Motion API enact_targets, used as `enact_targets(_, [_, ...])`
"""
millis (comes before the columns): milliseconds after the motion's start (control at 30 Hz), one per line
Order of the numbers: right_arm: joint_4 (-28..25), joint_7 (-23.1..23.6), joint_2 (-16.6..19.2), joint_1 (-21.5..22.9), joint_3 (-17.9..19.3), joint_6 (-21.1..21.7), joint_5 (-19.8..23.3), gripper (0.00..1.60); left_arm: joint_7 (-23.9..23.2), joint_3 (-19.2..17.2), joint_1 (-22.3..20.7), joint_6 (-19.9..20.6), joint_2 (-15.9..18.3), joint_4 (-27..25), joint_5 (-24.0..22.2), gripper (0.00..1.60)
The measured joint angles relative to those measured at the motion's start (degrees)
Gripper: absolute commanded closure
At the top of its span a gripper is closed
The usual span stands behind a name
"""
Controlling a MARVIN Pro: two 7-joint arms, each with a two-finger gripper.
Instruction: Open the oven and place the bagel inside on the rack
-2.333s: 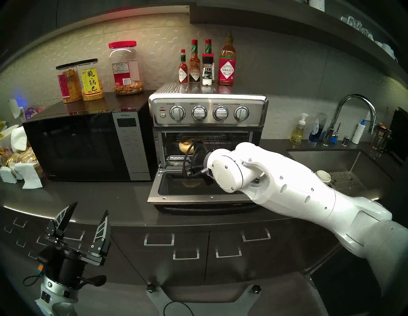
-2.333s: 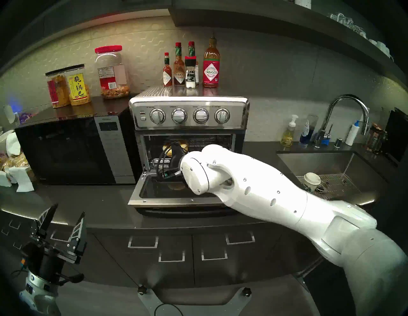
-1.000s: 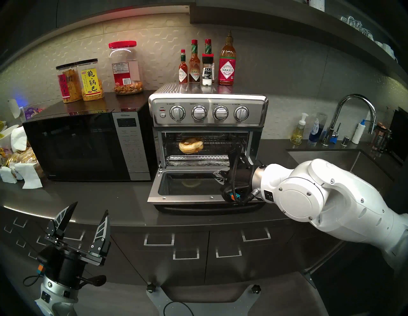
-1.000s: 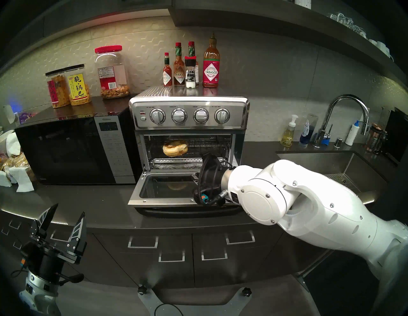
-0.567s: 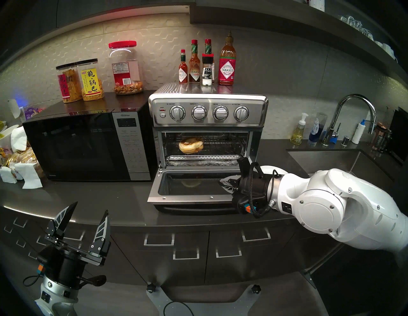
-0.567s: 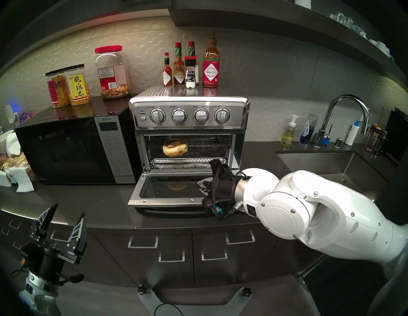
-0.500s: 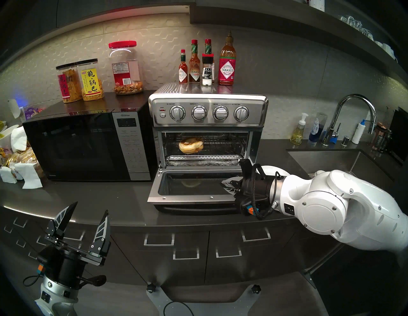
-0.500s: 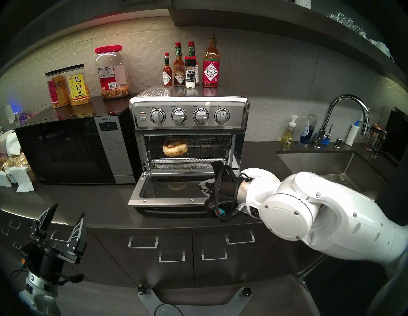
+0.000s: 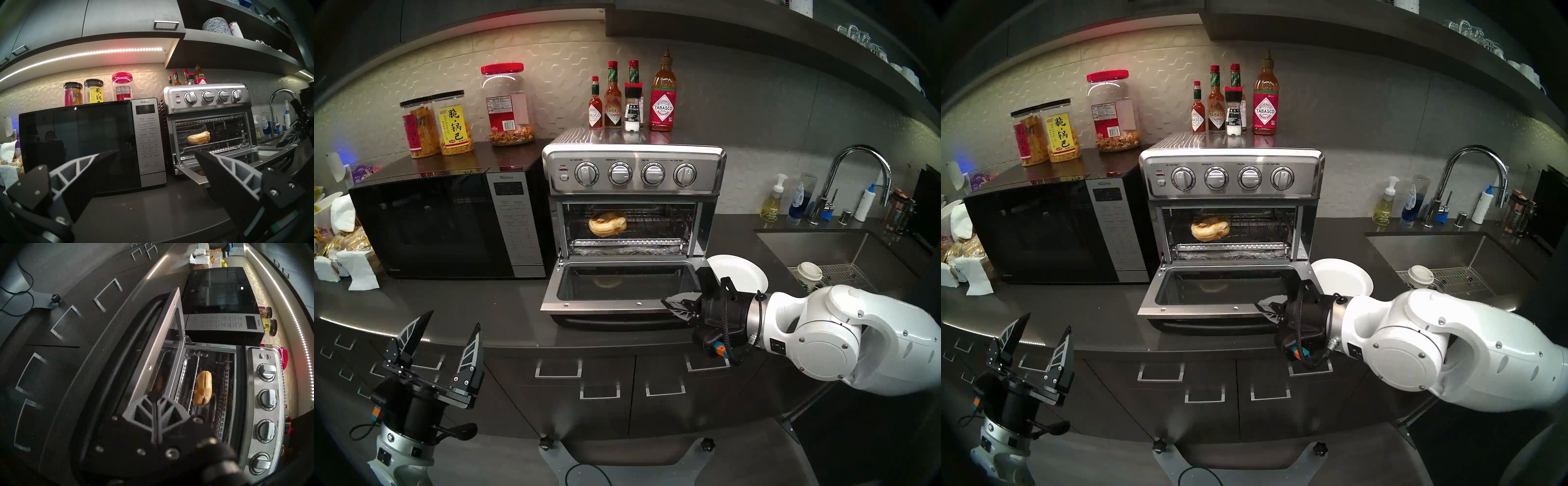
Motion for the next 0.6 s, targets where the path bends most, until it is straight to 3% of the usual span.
enact_targets(367, [-1.6,-3.9,3.7,-4.7,-1.2,-0.6,-3.1,1.6,0.0,0.0,0.0,0.0,0.0,0.0,0.0,0.0])
enact_targets(600, [-1.7,-4.7,3.3,-6.1,-3.2,0.4,-6.3,1.6,0.0,0.0,0.0,0.0,0.0,0.0,0.0,0.0])
